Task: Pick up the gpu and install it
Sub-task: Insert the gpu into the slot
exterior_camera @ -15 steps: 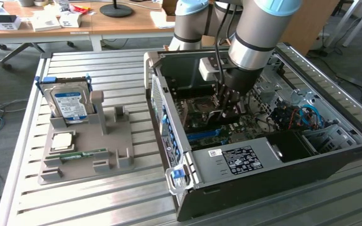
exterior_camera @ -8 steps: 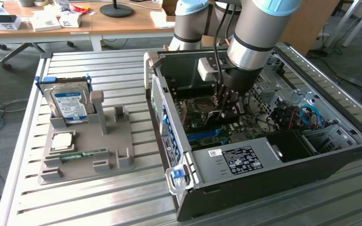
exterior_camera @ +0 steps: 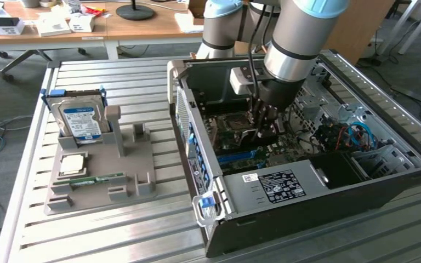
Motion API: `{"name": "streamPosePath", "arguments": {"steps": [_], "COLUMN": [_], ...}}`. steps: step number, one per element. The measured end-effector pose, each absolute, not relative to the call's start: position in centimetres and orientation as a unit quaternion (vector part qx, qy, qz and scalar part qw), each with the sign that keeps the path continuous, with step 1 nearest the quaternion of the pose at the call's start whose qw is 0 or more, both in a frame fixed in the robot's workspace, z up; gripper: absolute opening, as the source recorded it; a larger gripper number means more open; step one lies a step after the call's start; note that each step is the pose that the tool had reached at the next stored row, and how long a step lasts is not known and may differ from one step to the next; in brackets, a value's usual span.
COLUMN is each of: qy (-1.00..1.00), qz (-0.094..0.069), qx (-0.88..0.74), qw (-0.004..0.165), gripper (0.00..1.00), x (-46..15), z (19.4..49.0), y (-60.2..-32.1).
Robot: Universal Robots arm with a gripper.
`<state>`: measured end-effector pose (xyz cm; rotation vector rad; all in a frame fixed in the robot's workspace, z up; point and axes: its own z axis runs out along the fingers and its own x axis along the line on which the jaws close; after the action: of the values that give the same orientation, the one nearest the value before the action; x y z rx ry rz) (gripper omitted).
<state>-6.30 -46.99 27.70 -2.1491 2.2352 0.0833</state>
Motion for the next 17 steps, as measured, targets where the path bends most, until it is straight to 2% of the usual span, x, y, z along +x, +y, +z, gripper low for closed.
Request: {"name": "streamPosePath", "arguments": {"steps": [17], "qy": [0.72], "qz": [0.026], "qx": [-0.693], "qw": [0.019], "gripper": [0.26], "x": [-6.94], "z": [27.7], "y": [-47.12]}}
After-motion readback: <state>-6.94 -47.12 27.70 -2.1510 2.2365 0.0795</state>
